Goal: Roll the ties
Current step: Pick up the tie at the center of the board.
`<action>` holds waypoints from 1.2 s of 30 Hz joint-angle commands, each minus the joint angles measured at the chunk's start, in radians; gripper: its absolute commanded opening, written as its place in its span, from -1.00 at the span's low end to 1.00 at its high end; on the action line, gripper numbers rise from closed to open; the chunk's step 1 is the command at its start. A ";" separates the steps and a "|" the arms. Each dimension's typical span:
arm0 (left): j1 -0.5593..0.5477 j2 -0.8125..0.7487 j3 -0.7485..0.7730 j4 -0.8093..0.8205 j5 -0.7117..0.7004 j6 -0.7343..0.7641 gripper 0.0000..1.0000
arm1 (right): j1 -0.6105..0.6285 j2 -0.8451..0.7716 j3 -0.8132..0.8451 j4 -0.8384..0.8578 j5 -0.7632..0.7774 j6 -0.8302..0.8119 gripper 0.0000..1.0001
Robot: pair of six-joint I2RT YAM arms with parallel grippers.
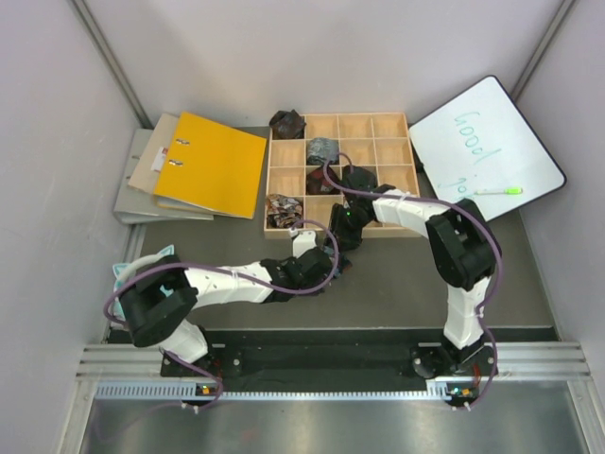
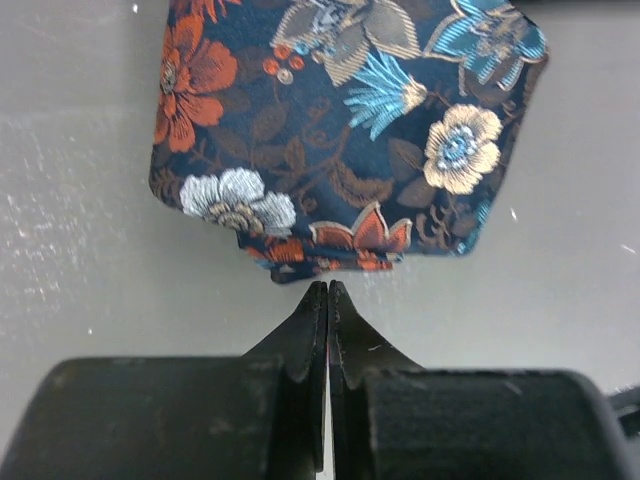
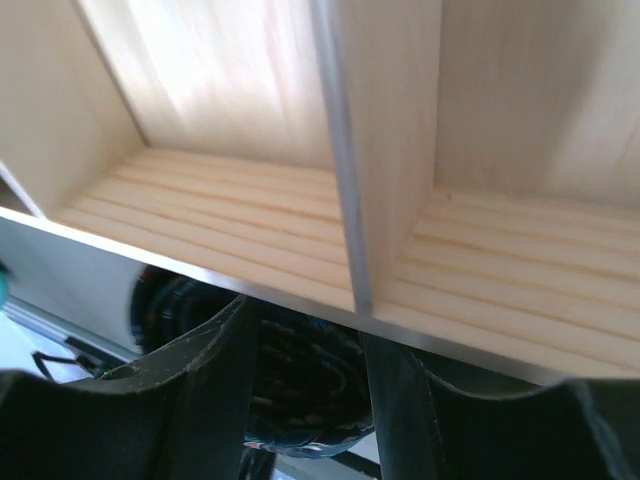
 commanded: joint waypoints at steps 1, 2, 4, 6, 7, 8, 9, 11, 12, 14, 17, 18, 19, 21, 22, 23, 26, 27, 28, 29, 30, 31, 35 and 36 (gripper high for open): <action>0.005 0.033 0.020 0.059 -0.058 0.020 -1.00 | 0.035 -0.029 -0.065 0.080 0.013 0.027 -0.09; 0.007 0.041 0.024 0.061 -0.075 0.029 -1.00 | 0.039 -0.034 -0.074 0.084 0.013 0.033 -0.09; 0.007 0.064 0.039 0.062 -0.090 0.042 -1.00 | 0.050 -0.039 -0.099 0.100 0.005 0.047 -0.09; 0.007 0.084 0.058 0.053 -0.130 0.043 -1.00 | 0.055 -0.039 -0.111 0.106 -0.001 0.056 -0.10; 0.008 0.090 0.064 0.047 -0.149 0.048 -1.00 | 0.059 -0.043 -0.116 0.112 -0.007 0.060 -0.10; 0.008 0.098 0.070 0.042 -0.169 0.048 -1.00 | 0.061 -0.045 -0.119 0.113 -0.010 0.063 -0.10; 0.008 0.107 0.076 0.045 -0.202 0.049 -1.00 | 0.064 -0.051 -0.125 0.113 -0.015 0.066 -0.10; 0.011 0.118 0.078 0.056 -0.228 0.057 -1.00 | 0.068 -0.052 -0.129 0.120 -0.019 0.072 -0.10; 0.013 0.125 0.078 0.068 -0.239 0.061 -1.00 | 0.068 -0.055 -0.135 0.123 -0.024 0.076 -0.10; 0.013 0.131 0.075 0.102 -0.270 0.069 -1.00 | 0.068 -0.059 -0.140 0.124 -0.028 0.078 -0.10; 0.013 0.145 0.055 0.163 -0.307 0.074 -1.00 | 0.068 -0.062 -0.151 0.141 -0.044 0.086 -0.10; 0.013 0.153 0.052 0.179 -0.316 0.077 -1.00 | 0.067 -0.060 -0.160 0.146 -0.053 0.090 -0.10; 0.013 0.160 0.050 0.180 -0.321 0.084 -1.00 | 0.067 -0.060 -0.163 0.150 -0.055 0.093 -0.10; 0.013 0.174 0.047 0.229 -0.330 0.086 -1.00 | 0.068 -0.060 -0.169 0.153 -0.059 0.096 -0.10; 0.013 0.180 0.044 0.238 -0.330 0.091 -1.00 | 0.067 -0.062 -0.174 0.156 -0.059 0.096 -0.10; 0.013 0.185 0.053 0.232 -0.328 0.091 -1.00 | 0.070 -0.062 -0.177 0.156 -0.061 0.096 -0.10; 0.010 0.191 0.084 0.193 -0.299 0.092 -1.00 | 0.068 -0.059 -0.177 0.147 -0.052 0.092 -0.10; 0.010 0.179 0.087 0.139 -0.296 0.086 -1.00 | 0.068 -0.060 -0.169 0.134 -0.039 0.087 -0.10; 0.010 0.170 0.090 0.107 -0.293 0.063 -0.95 | 0.068 -0.059 -0.165 0.124 -0.030 0.081 -0.09; 0.010 0.158 0.080 0.079 -0.290 0.048 -0.91 | 0.068 -0.057 -0.157 0.118 -0.019 0.075 -0.09; 0.010 0.129 0.069 0.038 -0.273 0.034 -0.84 | 0.064 -0.051 -0.142 0.106 0.002 0.061 -0.09; 0.010 0.110 0.057 0.024 -0.258 0.019 -0.71 | 0.064 -0.045 -0.133 0.086 0.008 0.055 -0.09; 0.001 -0.006 -0.031 -0.056 -0.192 -0.049 -0.23 | 0.041 -0.049 -0.108 0.066 0.022 0.037 -0.09; -0.002 -0.070 -0.049 -0.068 -0.186 -0.066 -0.18 | 0.036 -0.055 -0.100 0.061 0.028 0.032 -0.09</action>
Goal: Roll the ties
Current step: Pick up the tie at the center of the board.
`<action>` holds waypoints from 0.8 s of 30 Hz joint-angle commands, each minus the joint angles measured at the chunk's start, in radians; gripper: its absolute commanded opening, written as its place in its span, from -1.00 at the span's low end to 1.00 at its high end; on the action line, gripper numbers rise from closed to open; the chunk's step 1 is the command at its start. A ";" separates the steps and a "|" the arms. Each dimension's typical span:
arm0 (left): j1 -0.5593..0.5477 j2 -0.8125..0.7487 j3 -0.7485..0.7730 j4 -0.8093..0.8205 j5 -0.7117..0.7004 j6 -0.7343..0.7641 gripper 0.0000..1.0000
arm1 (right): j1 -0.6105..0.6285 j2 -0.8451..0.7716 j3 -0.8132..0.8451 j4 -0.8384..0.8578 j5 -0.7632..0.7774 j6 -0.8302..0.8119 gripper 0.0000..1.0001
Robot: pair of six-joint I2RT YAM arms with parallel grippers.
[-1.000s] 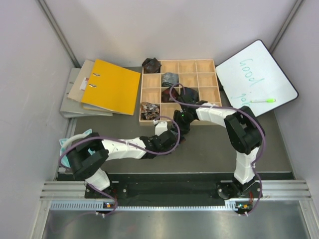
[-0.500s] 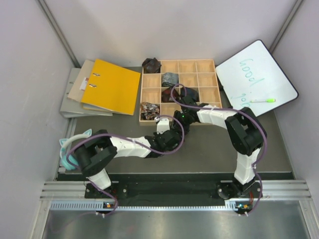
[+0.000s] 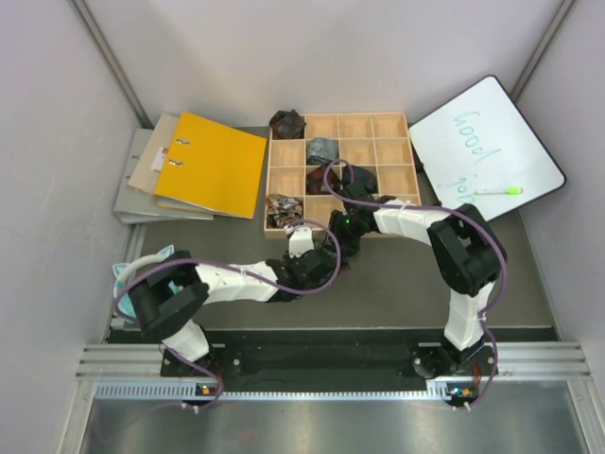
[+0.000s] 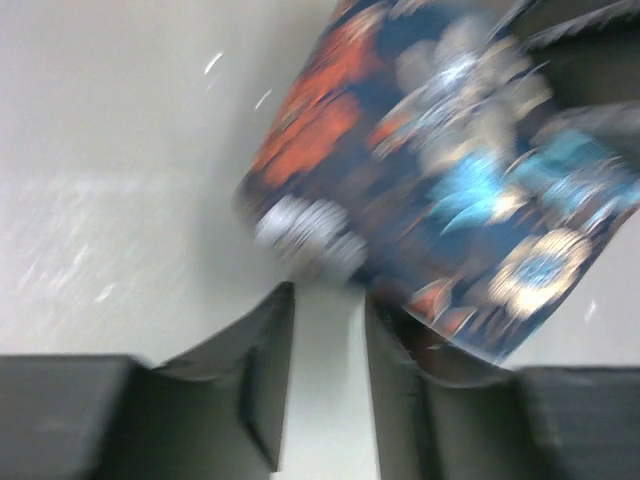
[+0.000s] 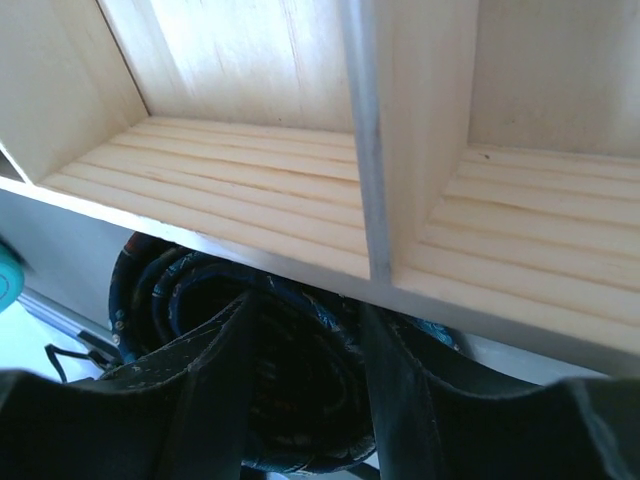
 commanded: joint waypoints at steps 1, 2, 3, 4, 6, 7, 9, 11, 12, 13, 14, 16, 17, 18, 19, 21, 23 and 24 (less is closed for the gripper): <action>-0.006 -0.191 -0.090 -0.125 0.074 -0.117 -0.15 | -0.005 -0.015 0.040 -0.078 0.044 -0.044 -0.09; -0.007 -0.226 -0.130 -0.131 0.086 -0.130 -0.10 | -0.014 -0.022 0.041 -0.084 0.047 -0.048 -0.09; -0.007 -0.296 -0.148 -0.136 0.094 -0.140 -0.07 | -0.016 -0.028 0.046 -0.089 0.050 -0.054 -0.09; -0.007 -0.335 -0.168 -0.142 0.111 -0.160 -0.04 | -0.021 -0.039 0.049 -0.092 0.052 -0.059 -0.09; -0.007 -0.451 -0.230 -0.114 0.132 -0.171 0.07 | -0.025 -0.045 0.057 -0.102 0.056 -0.074 -0.09; -0.007 -0.490 -0.253 -0.097 0.140 -0.177 0.13 | -0.025 -0.048 0.058 -0.104 0.055 -0.080 -0.09; -0.006 -0.589 -0.314 -0.018 0.165 -0.177 0.28 | -0.028 -0.050 0.064 -0.107 0.058 -0.094 -0.09; -0.006 -0.642 -0.365 0.057 0.159 -0.177 0.36 | -0.031 -0.050 0.072 -0.113 0.059 -0.103 -0.09; -0.006 -0.648 -0.382 0.082 0.154 -0.205 0.43 | -0.036 -0.050 0.072 -0.116 0.059 -0.109 -0.09; -0.006 -0.651 -0.409 0.117 0.151 -0.216 0.46 | -0.039 -0.050 0.072 -0.118 0.059 -0.111 -0.09; -0.006 -0.653 -0.420 0.139 0.149 -0.231 0.48 | -0.042 -0.053 0.070 -0.118 0.058 -0.116 -0.09; -0.006 -0.642 -0.463 0.280 0.166 -0.252 0.51 | -0.054 -0.058 0.069 -0.119 0.058 -0.123 -0.09; -0.006 -0.616 -0.471 0.310 0.171 -0.271 0.52 | -0.061 -0.059 0.067 -0.119 0.061 -0.128 -0.09; -0.006 -0.596 -0.480 0.394 0.171 -0.294 0.53 | -0.065 -0.059 0.066 -0.119 0.061 -0.129 -0.09; -0.006 -0.576 -0.501 0.433 0.169 -0.306 0.53 | -0.077 -0.059 0.066 -0.116 0.059 -0.131 -0.09; -0.006 -0.512 -0.524 0.575 0.156 -0.338 0.52 | -0.088 -0.055 0.063 -0.109 0.059 -0.129 -0.10; -0.004 -0.446 -0.534 0.625 0.137 -0.361 0.50 | -0.096 -0.045 0.066 -0.098 0.053 -0.129 -0.11; -0.004 -0.424 -0.528 0.636 0.117 -0.370 0.49 | -0.096 -0.032 0.067 -0.096 0.050 -0.129 -0.12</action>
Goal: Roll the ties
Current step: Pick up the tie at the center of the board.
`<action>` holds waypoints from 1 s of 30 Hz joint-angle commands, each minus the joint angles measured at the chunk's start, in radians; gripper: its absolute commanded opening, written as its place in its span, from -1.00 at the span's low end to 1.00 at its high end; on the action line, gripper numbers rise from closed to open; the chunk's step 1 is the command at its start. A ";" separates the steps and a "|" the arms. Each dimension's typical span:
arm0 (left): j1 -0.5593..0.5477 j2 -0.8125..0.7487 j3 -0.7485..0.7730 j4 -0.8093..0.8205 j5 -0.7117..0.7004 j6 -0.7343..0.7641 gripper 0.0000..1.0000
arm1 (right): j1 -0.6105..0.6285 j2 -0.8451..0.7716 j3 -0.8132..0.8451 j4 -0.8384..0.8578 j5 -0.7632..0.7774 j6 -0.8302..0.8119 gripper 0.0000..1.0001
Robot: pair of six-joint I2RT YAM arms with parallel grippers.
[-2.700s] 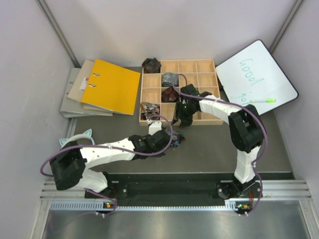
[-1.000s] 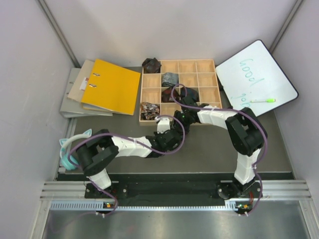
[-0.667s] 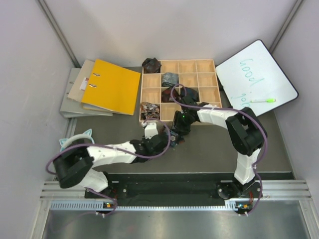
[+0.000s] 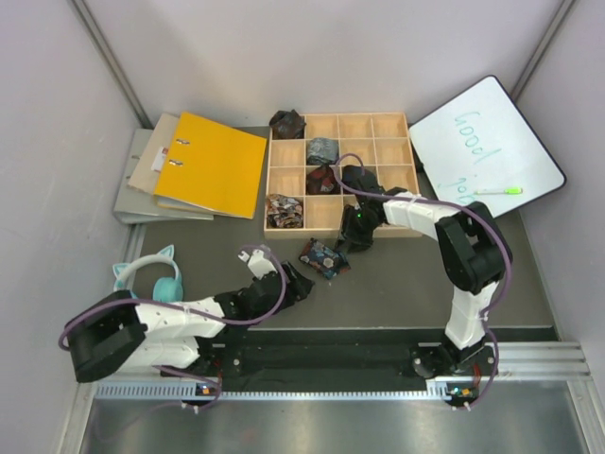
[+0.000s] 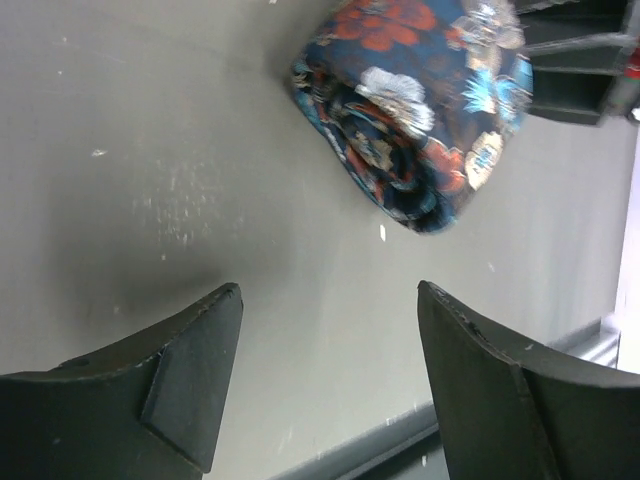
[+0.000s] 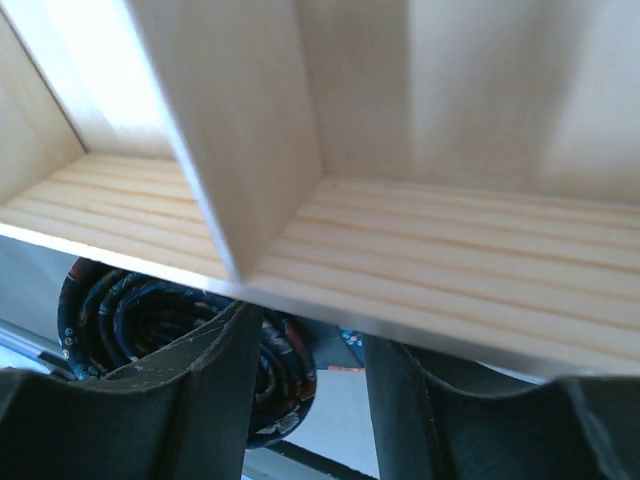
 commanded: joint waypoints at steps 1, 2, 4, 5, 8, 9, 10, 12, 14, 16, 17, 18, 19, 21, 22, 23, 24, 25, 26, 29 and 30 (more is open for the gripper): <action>-0.001 0.103 -0.002 0.277 -0.049 -0.080 0.49 | -0.018 -0.018 0.036 0.021 0.004 -0.020 -0.13; -0.001 0.141 0.002 0.294 -0.054 -0.080 0.49 | -0.018 -0.013 0.035 0.025 -0.007 -0.018 -0.13; 0.002 0.174 0.022 0.326 -0.066 -0.080 0.49 | -0.018 -0.004 0.025 0.035 -0.013 -0.017 -0.14; 0.002 0.198 0.031 0.328 -0.071 -0.081 0.50 | -0.018 -0.004 0.022 0.047 -0.021 -0.012 -0.14; 0.002 0.220 0.059 0.336 -0.091 -0.077 0.52 | -0.018 0.002 0.009 0.061 -0.027 -0.009 -0.14; 0.002 0.222 0.067 0.331 -0.100 -0.071 0.54 | -0.018 0.002 0.007 0.065 -0.030 -0.009 -0.14; 0.002 0.223 0.087 0.313 -0.124 -0.074 0.54 | -0.018 0.005 0.001 0.068 -0.031 -0.008 -0.15; 0.003 0.226 0.111 0.209 -0.158 -0.115 0.56 | -0.018 0.010 -0.005 0.081 -0.039 -0.008 -0.15; 0.003 0.235 0.128 0.181 -0.195 -0.137 0.57 | -0.018 0.016 -0.014 0.090 -0.047 -0.006 -0.16; 0.020 0.249 0.139 0.155 -0.200 -0.158 0.58 | -0.019 0.020 -0.024 0.101 -0.051 -0.003 -0.16; 0.028 0.255 0.142 0.134 -0.197 -0.181 0.58 | -0.018 0.025 -0.025 0.107 -0.053 -0.003 -0.16; 0.046 0.263 0.150 0.133 -0.186 -0.180 0.57 | -0.018 0.027 -0.027 0.108 -0.056 -0.003 -0.16; 0.056 0.283 0.157 0.132 -0.171 -0.177 0.56 | -0.018 0.030 -0.028 0.110 -0.059 -0.003 -0.16; 0.074 0.321 0.188 0.098 -0.140 -0.170 0.53 | -0.018 0.036 -0.030 0.117 -0.062 -0.003 -0.16; 0.076 0.333 0.197 0.090 -0.135 -0.170 0.51 | -0.018 0.039 -0.030 0.120 -0.067 -0.002 -0.16; 0.079 0.344 0.205 0.084 -0.128 -0.172 0.49 | -0.018 0.043 -0.028 0.122 -0.068 0.000 -0.16; 0.079 0.355 0.212 0.084 -0.123 -0.176 0.47 | -0.018 0.044 -0.028 0.125 -0.070 -0.002 -0.17; 0.079 0.375 0.214 0.090 -0.117 -0.180 0.45 | -0.018 0.044 -0.028 0.127 -0.074 0.000 -0.17; 0.079 0.384 0.216 0.099 -0.111 -0.180 0.44 | -0.018 0.045 -0.028 0.128 -0.077 0.001 -0.17; 0.079 0.427 0.228 0.119 -0.091 -0.174 0.43 | -0.019 0.048 -0.030 0.133 -0.080 0.001 -0.17; 0.079 0.451 0.232 0.124 -0.083 -0.170 0.41 | -0.018 0.050 -0.030 0.133 -0.084 0.000 -0.17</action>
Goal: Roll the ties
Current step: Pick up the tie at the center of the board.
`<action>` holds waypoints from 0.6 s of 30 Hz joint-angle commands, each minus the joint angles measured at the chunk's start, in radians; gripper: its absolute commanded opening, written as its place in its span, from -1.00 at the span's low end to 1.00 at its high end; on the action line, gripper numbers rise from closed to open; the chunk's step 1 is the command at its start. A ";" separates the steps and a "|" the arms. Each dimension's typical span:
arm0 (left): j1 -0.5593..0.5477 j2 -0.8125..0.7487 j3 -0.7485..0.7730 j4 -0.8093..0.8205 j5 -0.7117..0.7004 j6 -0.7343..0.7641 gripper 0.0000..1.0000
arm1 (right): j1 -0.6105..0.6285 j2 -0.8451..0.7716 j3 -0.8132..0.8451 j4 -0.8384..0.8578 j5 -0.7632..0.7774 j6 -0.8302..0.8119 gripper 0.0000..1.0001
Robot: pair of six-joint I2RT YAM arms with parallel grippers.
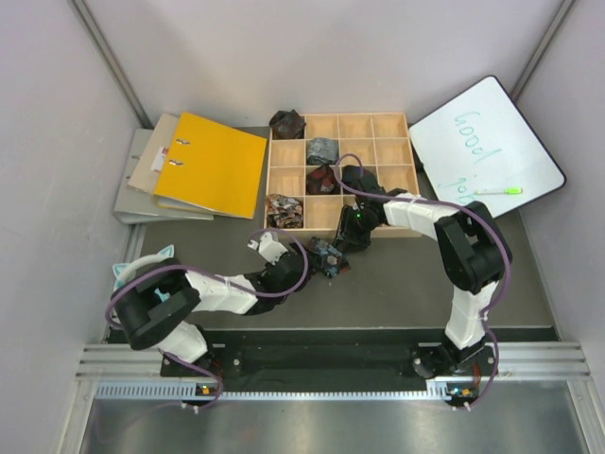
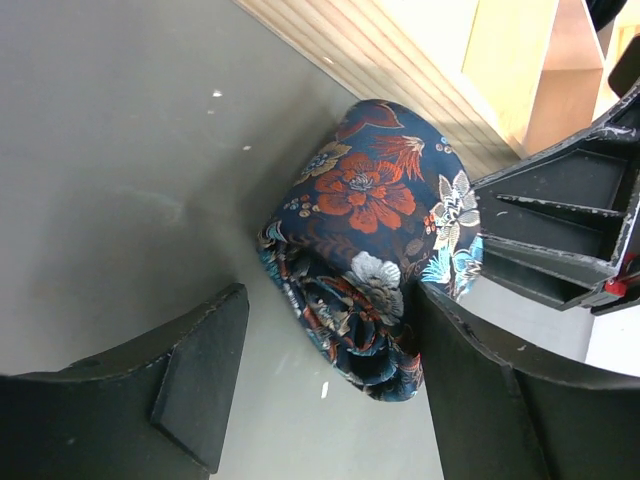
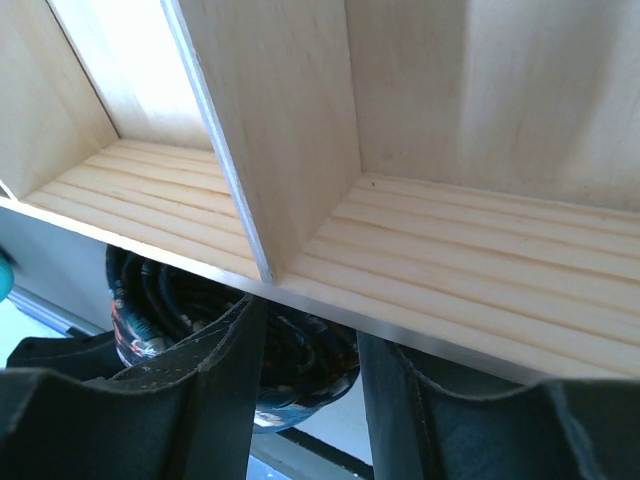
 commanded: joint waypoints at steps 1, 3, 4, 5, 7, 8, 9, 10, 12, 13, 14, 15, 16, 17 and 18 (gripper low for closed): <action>0.002 0.077 0.031 0.002 0.040 0.004 0.36 | -0.003 0.047 -0.015 0.089 -0.012 -0.007 -0.17; 0.002 0.113 0.045 0.007 0.046 0.009 0.31 | -0.003 0.051 -0.015 0.092 -0.020 -0.007 -0.17; 0.002 0.126 0.049 0.011 0.047 0.014 0.29 | -0.005 0.057 -0.016 0.095 -0.031 -0.005 -0.17; 0.002 0.136 0.055 0.011 0.047 0.015 0.25 | -0.003 0.060 -0.018 0.100 -0.035 -0.004 -0.17; 0.004 0.166 0.061 0.011 0.046 0.020 0.21 | -0.003 0.065 -0.026 0.106 -0.043 -0.004 -0.17; 0.004 0.173 0.066 0.011 0.043 0.021 0.16 | -0.003 0.067 -0.029 0.114 -0.043 -0.004 -0.17; 0.004 0.186 0.068 0.011 0.043 0.023 0.14 | -0.003 0.067 -0.033 0.114 -0.044 -0.004 -0.18; 0.004 0.192 0.066 0.013 0.043 0.023 0.12 | -0.003 0.071 -0.036 0.115 -0.044 -0.002 -0.18; 0.005 0.201 0.072 0.014 0.046 0.029 -0.04 | -0.005 0.073 -0.039 0.120 -0.049 -0.002 -0.18; 0.007 0.203 0.075 0.014 0.052 0.040 -0.10 | -0.003 0.076 -0.041 0.122 -0.049 -0.002 -0.18; 0.007 0.203 0.083 0.007 0.055 0.047 -0.15 | -0.003 0.077 -0.044 0.123 -0.051 -0.004 -0.18; 0.007 0.200 0.090 -0.004 0.055 0.056 -0.22 | -0.003 0.080 -0.046 0.126 -0.054 -0.002 -0.18; 0.007 0.196 0.098 -0.015 0.055 0.075 -0.26 | -0.003 0.080 -0.047 0.128 -0.055 -0.002 -0.18; 0.008 0.196 0.113 -0.027 0.053 0.086 -0.31 | -0.003 0.080 -0.050 0.131 -0.058 -0.001 -0.18; 0.008 0.192 0.120 -0.042 0.053 0.099 -0.43 | -0.003 0.082 -0.053 0.137 -0.061 0.001 -0.18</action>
